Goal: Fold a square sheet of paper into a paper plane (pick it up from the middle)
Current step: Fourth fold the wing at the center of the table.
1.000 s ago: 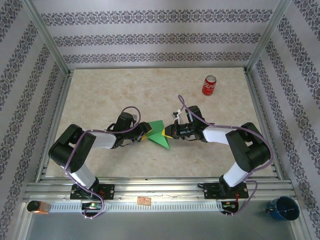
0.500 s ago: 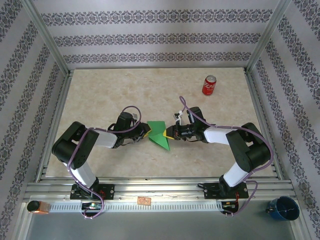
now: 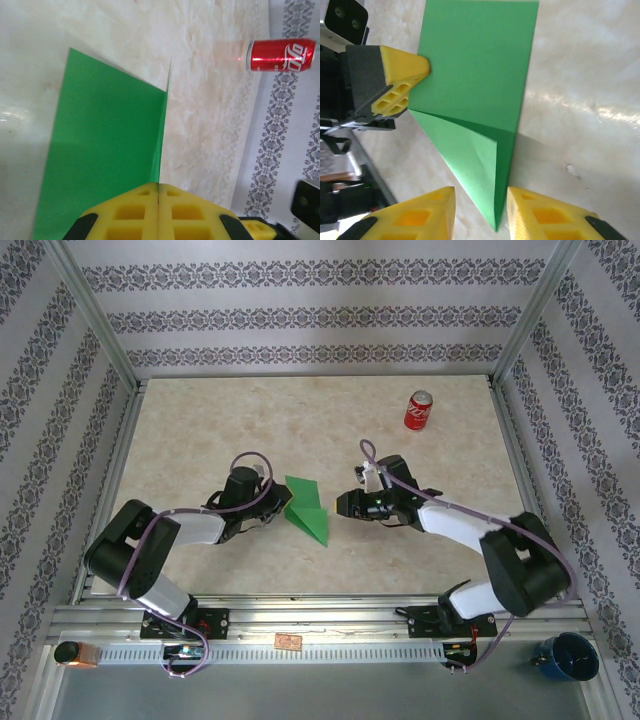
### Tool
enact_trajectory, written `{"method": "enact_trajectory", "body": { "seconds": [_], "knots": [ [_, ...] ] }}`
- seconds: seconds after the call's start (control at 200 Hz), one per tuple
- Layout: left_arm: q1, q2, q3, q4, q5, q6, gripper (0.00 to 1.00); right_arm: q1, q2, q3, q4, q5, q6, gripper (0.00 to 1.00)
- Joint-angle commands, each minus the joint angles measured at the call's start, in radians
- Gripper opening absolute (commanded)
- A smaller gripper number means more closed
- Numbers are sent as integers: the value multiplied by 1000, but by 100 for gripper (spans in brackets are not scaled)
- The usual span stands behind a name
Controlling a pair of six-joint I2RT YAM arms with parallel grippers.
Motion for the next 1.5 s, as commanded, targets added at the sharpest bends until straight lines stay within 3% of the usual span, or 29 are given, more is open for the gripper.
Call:
{"method": "enact_trajectory", "body": {
  "seconds": [0.0,0.11,0.195,0.405,0.58,0.964,1.494],
  "knots": [
    [-23,-61,-26,-65,-110,-30,0,70,-109,-34,-35,310,-166,37],
    [-43,-120,-35,-124,-185,-39,0,239,-195,-109,69,512,-384,40],
    [-60,-155,-37,-158,-235,-47,0,350,-214,-163,177,590,-529,40],
    [-125,-177,-54,-159,-354,-119,0,448,-86,-136,259,659,-606,38],
    [-146,-165,-40,-159,-380,-126,0,492,32,-182,535,688,-564,40],
    [-146,-173,-1,-212,-369,-91,0,550,222,-110,579,799,-576,41],
    [-146,-187,14,-249,-374,-68,1,554,281,-102,589,818,-584,25]
  ]
}}
